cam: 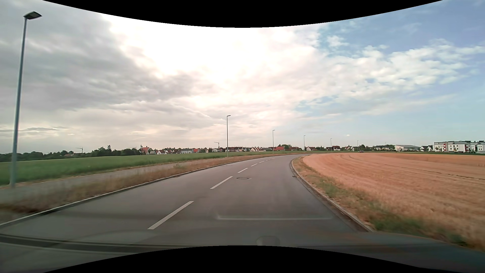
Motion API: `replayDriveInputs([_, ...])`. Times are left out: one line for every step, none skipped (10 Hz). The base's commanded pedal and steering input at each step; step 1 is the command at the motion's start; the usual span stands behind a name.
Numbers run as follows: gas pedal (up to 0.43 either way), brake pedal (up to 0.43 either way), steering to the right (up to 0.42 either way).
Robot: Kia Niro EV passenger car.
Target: Follow the waypoints while adhering to traffic rules and regulations
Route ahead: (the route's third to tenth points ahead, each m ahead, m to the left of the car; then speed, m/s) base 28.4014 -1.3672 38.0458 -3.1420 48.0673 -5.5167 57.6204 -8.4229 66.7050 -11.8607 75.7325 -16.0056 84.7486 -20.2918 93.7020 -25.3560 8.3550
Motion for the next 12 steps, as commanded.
replayDriveInputs([0.248, 0.000, 0.032])
replayDriveInputs([0.248, 0.000, 0.031])
replayDriveInputs([0.248, 0.000, 0.032])
replayDriveInputs([0.248, 0.000, 0.033])
replayDriveInputs([0.248, 0.000, 0.033])
replayDriveInputs([0.248, 0.000, 0.032])
replayDriveInputs([0.248, 0.000, 0.031])
replayDriveInputs([0.248, 0.000, 0.030])
replayDriveInputs([0.248, 0.000, 0.029])
replayDriveInputs([0.248, 0.000, 0.027])
replayDriveInputs([0.248, 0.000, 0.027])
replayDriveInputs([0.248, 0.000, 0.031])
